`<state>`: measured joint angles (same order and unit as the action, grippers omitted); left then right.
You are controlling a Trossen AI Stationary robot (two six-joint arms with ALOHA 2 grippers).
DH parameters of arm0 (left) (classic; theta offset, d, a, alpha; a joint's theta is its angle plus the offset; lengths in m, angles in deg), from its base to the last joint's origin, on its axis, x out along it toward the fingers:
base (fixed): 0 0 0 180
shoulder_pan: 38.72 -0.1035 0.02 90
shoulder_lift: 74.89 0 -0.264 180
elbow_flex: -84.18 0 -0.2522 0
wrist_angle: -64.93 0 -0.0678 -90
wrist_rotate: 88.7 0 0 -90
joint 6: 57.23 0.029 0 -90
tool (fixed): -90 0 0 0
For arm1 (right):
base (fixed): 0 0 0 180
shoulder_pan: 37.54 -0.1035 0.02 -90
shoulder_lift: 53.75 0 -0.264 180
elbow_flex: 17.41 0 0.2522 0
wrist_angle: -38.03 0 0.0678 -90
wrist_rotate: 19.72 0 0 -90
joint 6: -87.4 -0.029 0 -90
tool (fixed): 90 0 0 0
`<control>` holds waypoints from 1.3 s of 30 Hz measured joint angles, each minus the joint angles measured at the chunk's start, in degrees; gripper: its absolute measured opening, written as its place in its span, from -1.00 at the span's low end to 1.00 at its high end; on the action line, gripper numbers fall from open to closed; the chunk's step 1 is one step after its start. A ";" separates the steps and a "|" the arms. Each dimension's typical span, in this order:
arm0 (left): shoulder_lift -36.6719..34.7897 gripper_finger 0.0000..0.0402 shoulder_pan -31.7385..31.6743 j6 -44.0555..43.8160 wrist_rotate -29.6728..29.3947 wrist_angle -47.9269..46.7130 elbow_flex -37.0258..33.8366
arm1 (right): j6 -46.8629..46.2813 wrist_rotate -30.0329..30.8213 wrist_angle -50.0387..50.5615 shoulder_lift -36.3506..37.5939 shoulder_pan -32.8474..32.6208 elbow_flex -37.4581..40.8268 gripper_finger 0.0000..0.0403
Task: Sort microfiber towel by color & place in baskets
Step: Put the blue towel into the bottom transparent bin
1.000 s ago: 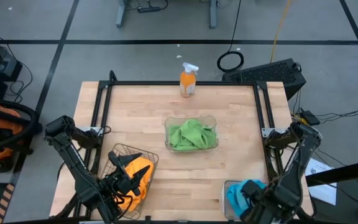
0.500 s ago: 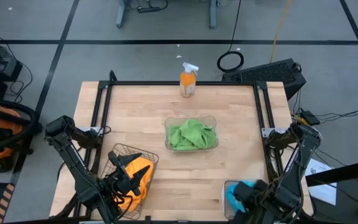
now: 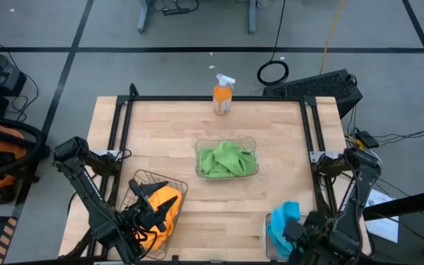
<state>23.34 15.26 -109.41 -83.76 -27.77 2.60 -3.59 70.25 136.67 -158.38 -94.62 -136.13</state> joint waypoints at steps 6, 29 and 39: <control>0.00 0.43 0.00 -0.02 1.18 0.58 0.00 | -1.08 -2.97 1.07 -0.12 -3.31 -0.10 0.50; 0.00 0.43 -0.10 0.58 -1.87 0.34 0.00 | 4.08 26.22 5.10 -2.06 -10.39 -4.11 0.61; 0.00 0.43 -1.09 1.57 -2.10 0.39 0.00 | 7.01 46.53 5.16 -2.10 -10.51 -1.89 0.60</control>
<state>23.34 14.17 -107.84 -85.86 -27.38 2.60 3.42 116.78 141.83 -160.48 -105.13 -138.02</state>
